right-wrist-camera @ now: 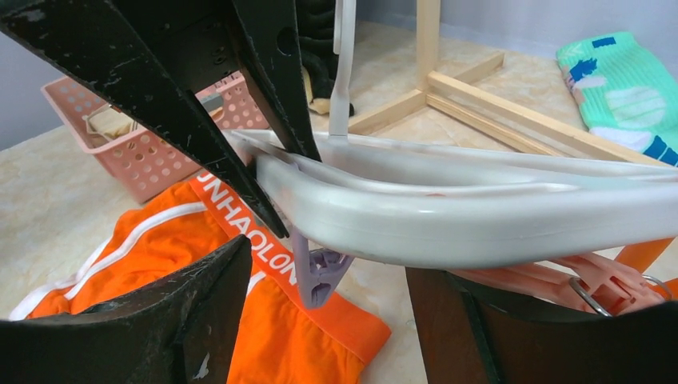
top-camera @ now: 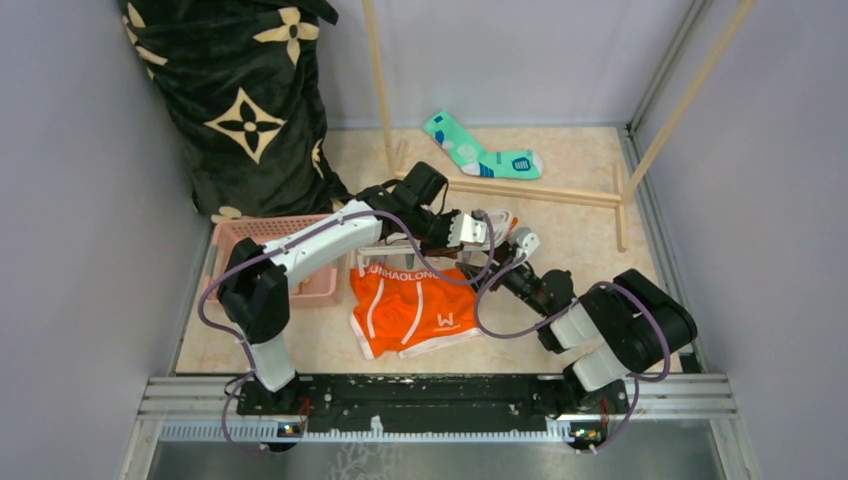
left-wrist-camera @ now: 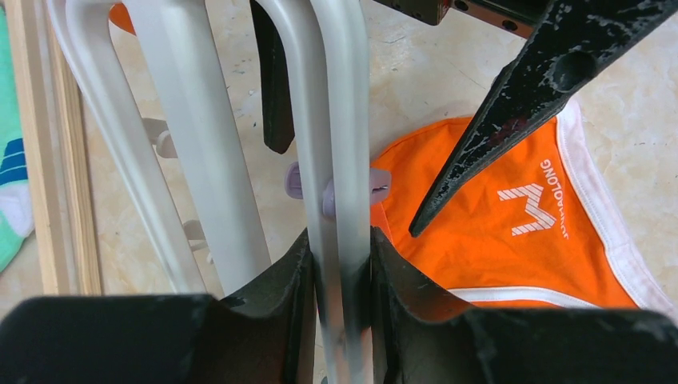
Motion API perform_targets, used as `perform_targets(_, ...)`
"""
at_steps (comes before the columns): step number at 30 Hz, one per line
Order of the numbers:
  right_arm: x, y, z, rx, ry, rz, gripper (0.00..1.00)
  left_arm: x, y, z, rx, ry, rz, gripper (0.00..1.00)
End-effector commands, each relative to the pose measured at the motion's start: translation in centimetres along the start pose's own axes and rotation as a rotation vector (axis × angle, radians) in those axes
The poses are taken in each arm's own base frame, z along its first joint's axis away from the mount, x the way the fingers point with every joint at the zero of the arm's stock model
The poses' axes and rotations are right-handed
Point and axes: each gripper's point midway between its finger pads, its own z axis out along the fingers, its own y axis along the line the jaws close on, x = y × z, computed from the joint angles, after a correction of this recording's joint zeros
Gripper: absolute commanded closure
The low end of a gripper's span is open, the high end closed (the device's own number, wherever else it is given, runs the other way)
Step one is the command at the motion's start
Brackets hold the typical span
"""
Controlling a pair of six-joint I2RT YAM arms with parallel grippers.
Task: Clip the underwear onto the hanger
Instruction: Open the clamp at the hanger.
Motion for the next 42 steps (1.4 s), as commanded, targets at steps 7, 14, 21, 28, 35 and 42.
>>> perform_targets(7,-7.3,0.3,1.8,-0.024,-0.255,-0.089,0.34,-5.3,-0.7,-2.6,-0.009,-0.141,0.167,0.81)
perform_targets(14,-9.1,1.2,1.7,-0.062,-0.301,-0.102,0.38,-5.6,-0.6,-2.9,-0.021,-0.149,0.172,0.81)
perform_targets(21,-9.8,1.4,1.6,-0.068,-0.321,-0.115,0.43,-6.4,-0.5,-3.5,-0.032,-0.171,0.184,0.81)
perform_targets(28,-9.9,1.0,1.7,-0.051,-0.325,-0.115,0.52,-6.8,-0.6,-3.9,-0.037,-0.187,0.186,0.81)
perform_targets(35,-10.2,1.3,1.7,-0.062,-0.332,-0.12,0.64,-6.9,-0.6,-3.9,-0.042,-0.189,0.186,0.81)
perform_targets(42,-10.2,1.5,1.5,-0.069,-0.332,-0.126,0.57,-6.7,-0.6,-3.7,-0.039,-0.187,0.18,0.81)
